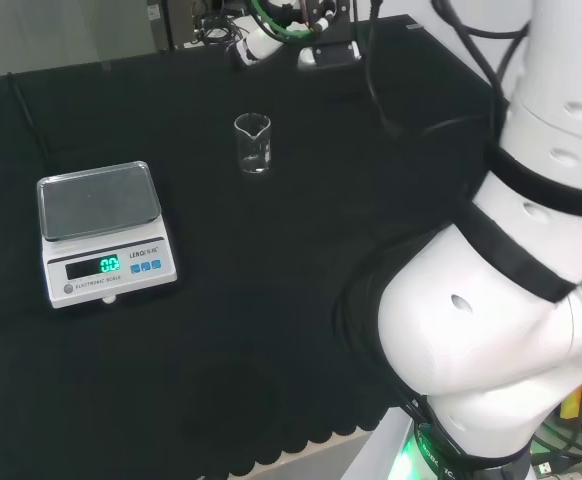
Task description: Pick up the beaker.
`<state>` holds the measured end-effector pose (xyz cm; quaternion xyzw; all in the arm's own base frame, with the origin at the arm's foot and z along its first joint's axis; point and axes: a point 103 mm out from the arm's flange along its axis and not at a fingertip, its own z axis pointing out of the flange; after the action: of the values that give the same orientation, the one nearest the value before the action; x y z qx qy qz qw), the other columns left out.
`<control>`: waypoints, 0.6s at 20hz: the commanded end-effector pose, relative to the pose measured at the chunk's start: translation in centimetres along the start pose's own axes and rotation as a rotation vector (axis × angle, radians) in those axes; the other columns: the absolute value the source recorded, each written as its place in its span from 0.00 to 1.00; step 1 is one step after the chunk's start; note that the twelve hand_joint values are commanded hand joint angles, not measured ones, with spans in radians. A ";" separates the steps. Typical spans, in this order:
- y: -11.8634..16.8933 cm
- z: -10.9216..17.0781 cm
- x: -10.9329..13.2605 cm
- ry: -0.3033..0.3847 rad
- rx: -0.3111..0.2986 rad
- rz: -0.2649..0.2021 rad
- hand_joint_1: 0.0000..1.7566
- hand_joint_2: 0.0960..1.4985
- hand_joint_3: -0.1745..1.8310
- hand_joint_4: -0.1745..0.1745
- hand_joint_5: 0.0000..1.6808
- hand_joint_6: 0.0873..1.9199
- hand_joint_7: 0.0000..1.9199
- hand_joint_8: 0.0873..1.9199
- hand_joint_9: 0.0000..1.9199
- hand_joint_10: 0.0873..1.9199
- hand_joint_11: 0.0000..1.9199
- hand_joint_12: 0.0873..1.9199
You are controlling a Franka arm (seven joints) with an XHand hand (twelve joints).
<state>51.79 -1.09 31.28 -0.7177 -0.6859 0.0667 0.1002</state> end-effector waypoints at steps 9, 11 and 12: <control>10.2 8.1 -0.4 0.027 0.123 -0.047 0.24 0.45 0.20 0.54 0.04 0.00 0.00 0.31 0.11 0.40 0.00 0.76; 10.3 9.0 -0.3 0.033 0.138 -0.048 0.24 0.45 0.20 0.54 0.04 0.00 0.00 0.31 0.11 0.40 0.00 0.76; 10.3 9.4 -0.2 0.036 0.146 -0.050 0.24 0.45 0.20 0.54 0.04 0.00 0.00 0.31 0.11 0.40 0.00 0.76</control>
<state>59.49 -1.61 22.27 -0.7013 -0.6921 0.0929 0.1433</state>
